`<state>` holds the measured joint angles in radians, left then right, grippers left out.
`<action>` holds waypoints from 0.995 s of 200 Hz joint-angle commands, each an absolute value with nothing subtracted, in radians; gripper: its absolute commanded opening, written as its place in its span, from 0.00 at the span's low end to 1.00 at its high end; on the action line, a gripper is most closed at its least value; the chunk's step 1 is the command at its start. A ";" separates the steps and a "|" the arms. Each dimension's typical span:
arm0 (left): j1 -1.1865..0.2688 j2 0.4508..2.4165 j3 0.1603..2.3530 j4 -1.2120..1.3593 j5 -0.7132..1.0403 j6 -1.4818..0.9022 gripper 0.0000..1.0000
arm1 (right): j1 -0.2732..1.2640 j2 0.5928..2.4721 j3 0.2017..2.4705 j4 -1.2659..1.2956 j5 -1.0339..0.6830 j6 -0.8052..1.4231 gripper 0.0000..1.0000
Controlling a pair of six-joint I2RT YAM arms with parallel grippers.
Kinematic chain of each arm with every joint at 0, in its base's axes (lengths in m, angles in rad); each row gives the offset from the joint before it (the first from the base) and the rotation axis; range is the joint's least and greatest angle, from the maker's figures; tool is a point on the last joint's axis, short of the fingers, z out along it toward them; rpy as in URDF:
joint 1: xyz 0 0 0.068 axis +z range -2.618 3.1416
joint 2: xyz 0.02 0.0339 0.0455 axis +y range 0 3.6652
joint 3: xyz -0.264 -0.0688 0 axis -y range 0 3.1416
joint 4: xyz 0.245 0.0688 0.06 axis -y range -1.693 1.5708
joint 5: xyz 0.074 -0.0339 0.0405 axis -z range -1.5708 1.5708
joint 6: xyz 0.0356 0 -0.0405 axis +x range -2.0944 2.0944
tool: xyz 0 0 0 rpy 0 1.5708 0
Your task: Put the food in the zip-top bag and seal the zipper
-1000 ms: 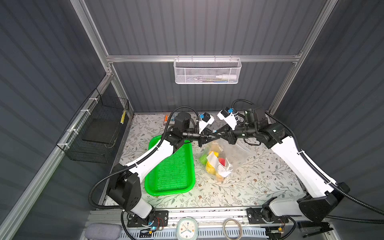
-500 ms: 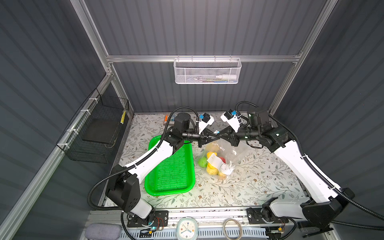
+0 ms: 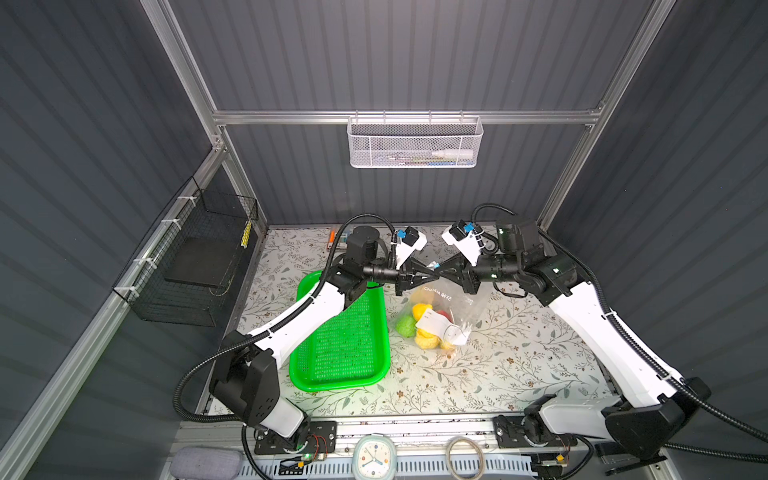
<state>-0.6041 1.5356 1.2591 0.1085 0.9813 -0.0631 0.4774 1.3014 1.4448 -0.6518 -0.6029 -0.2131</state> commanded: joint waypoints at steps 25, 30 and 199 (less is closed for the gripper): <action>-0.574 1.489 1.261 0.110 1.020 -0.087 0.41 | 0.452 1.309 1.489 -0.669 -0.619 -0.236 0.00; -0.574 1.484 1.257 0.115 1.014 -0.087 0.44 | 0.452 1.311 1.489 -0.667 -0.620 -0.235 0.00; -0.545 1.590 1.345 0.353 1.087 -0.264 0.36 | 0.453 1.316 1.471 -0.651 -0.650 -0.227 0.00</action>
